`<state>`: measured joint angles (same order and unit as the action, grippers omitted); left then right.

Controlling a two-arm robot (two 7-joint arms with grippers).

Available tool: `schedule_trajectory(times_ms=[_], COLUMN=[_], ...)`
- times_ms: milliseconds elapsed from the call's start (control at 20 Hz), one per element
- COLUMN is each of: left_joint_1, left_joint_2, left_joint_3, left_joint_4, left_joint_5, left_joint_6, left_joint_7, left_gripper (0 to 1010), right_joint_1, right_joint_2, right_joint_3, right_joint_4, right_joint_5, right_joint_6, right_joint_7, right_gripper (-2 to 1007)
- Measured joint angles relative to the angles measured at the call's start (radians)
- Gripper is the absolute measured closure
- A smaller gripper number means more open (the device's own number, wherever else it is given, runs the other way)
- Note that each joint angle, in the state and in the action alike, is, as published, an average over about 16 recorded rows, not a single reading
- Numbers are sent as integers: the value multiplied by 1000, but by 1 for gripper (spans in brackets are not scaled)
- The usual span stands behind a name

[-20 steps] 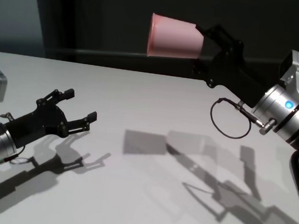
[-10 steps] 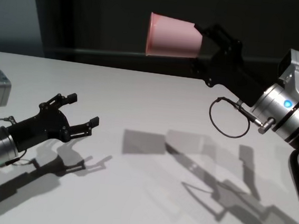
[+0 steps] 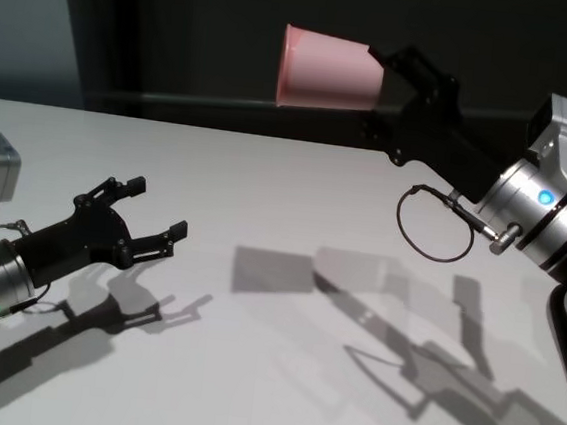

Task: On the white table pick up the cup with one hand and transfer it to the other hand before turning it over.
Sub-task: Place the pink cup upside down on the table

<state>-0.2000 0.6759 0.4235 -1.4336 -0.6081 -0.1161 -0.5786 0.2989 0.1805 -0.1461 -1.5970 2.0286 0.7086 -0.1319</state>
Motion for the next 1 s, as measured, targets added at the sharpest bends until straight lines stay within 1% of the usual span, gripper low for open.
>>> schedule_trajectory(times_ms=[300, 600, 800, 1000], left_joint_1=[0, 0, 0, 0], left_joint_2=[0, 1, 1, 1], left_joint_3=[0, 0, 0, 0], left_joint_4=[0, 0, -1, -1], left_joint_5=[-1, -2, -3, -3], left_joint_6=[-1, -1, -2, -2], left_joint_7=[2, 3, 4, 4], left_gripper=[9, 9, 9, 9], right_joint_1=[-14, -34, -47, -57], right_joint_2=[14, 41, 65, 95], right_joint_3=[3, 11, 17, 18], right_joint_4=[-16, -45, -70, -94], right_joint_5=[0, -11, -34, -78], right_joint_6=[-16, -50, -83, -126], right_joint_7=[2, 2, -7, -28], right_gripper=[269, 269, 269, 269])
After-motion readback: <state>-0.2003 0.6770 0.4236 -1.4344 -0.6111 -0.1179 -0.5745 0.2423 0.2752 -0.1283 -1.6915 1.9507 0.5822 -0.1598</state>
